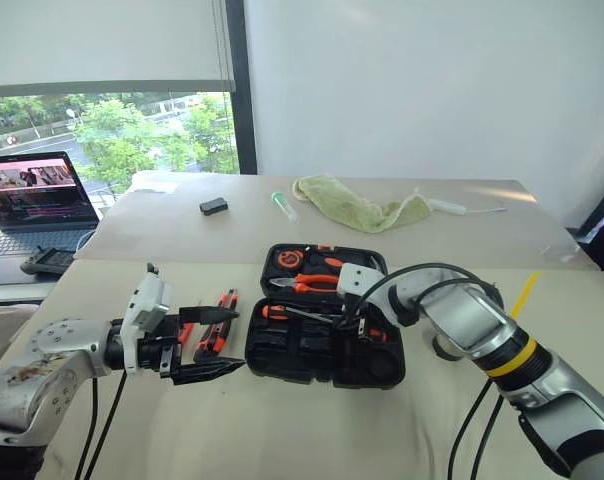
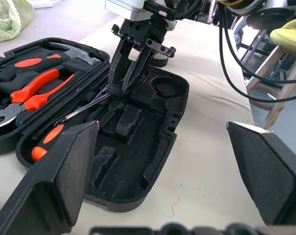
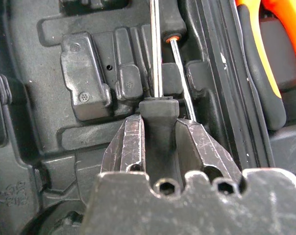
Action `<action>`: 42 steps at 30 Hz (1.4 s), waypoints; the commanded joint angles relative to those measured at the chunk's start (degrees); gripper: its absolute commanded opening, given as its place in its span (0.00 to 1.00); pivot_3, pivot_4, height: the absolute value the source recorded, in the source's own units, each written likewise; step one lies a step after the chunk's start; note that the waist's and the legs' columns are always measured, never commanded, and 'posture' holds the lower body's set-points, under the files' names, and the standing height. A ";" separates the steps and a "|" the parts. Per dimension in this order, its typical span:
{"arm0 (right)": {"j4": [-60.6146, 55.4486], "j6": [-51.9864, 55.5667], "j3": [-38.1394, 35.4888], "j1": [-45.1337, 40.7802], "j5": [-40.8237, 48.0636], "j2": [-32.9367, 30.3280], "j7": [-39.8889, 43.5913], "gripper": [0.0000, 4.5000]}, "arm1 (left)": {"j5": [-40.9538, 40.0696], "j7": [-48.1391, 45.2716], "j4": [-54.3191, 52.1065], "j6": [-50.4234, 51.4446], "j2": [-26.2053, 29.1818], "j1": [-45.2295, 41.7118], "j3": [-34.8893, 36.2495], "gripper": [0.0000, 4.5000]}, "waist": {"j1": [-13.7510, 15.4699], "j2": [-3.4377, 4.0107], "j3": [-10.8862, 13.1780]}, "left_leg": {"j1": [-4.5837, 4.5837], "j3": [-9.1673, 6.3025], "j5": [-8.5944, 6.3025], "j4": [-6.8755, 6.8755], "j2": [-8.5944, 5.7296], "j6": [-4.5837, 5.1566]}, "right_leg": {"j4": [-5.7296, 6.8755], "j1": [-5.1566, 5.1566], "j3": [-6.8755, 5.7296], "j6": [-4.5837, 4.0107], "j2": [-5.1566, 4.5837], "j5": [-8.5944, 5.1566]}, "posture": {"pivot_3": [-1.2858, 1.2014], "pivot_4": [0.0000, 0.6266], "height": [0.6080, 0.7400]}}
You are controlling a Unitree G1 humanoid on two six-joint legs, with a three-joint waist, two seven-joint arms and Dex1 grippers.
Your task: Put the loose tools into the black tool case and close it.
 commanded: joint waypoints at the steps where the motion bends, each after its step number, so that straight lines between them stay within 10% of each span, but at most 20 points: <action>1: -0.82 -1.91 4.64 0.10 -2.64 -1.78 2.72 0.13 | -0.50 0.13 -1.68 -0.42 0.63 0.25 0.98 1.00 | 0.06 0.00 0.00 | 0.02 0.00 0.00 -0.02 0.00 0.00 | 0.00 0.01 0.01 0.00 0.00 0.00 | 0.52 0.24 1.00; 10: 0.75 -5.10 4.63 0.76 -4.83 -1.99 4.95 0.13 | -0.62 0.51 -2.24 -0.44 0.56 0.72 1.10 1.00 | 0.56 -0.01 -0.01 | 0.07 -0.01 -0.01 -0.01 -0.02 0.01 | -0.04 0.10 -0.02 0.00 -0.03 0.00 | 0.52 0.24 1.00; 11: 0.54 -5.22 4.06 0.90 -4.55 -2.02 5.19 0.35 | -0.61 0.54 -2.25 -0.46 0.55 0.72 1.09 1.00 | 0.58 -0.01 -0.01 | 0.07 0.00 -0.01 -0.01 -0.02 0.01 | -0.05 0.10 -0.03 0.00 -0.03 0.00 | 0.52 0.24 1.00; 15: -3.20 -3.56 0.27 1.56 -2.81 -2.54 5.10 0.61 | -0.61 0.59 -2.15 -0.44 0.52 0.63 0.99 1.00 | 0.71 -0.01 0.00 | 0.06 0.00 -0.01 -0.01 -0.02 0.01 | -0.06 0.11 -0.02 0.00 -0.04 0.00 | 0.52 0.24 1.00; 23: -14.90 6.56 -19.00 6.34 8.55 -2.10 1.89 0.61 | -0.64 1.03 -2.09 -0.49 0.10 0.40 0.62 1.00 | 0.75 -0.01 0.00 | -0.06 -0.02 0.00 -0.03 0.02 0.00 | -0.04 -0.02 -0.03 0.00 -0.02 0.00 | 0.52 0.24 1.00; 32: -21.51 3.53 -30.40 25.41 10.01 12.85 -18.65 0.01 | -0.87 1.42 -2.76 -0.63 -0.27 0.39 0.24 1.00 | 0.89 -0.02 -0.01 | 0.00 0.00 0.00 -0.06 -0.01 -0.01 | 0.00 0.03 0.03 -0.01 -0.06 0.00 | 0.52 0.24 1.00; 42: -14.20 -10.77 -25.48 32.26 3.73 22.79 -33.30 0.01 | -1.16 0.78 -2.56 0.17 0.99 -0.57 0.61 1.00 | 0.13 -0.01 0.00 | 0.12 0.01 0.08 -0.05 -0.01 -0.14 | 0.10 0.05 0.06 -0.03 0.06 -0.01 | 0.52 0.24 1.00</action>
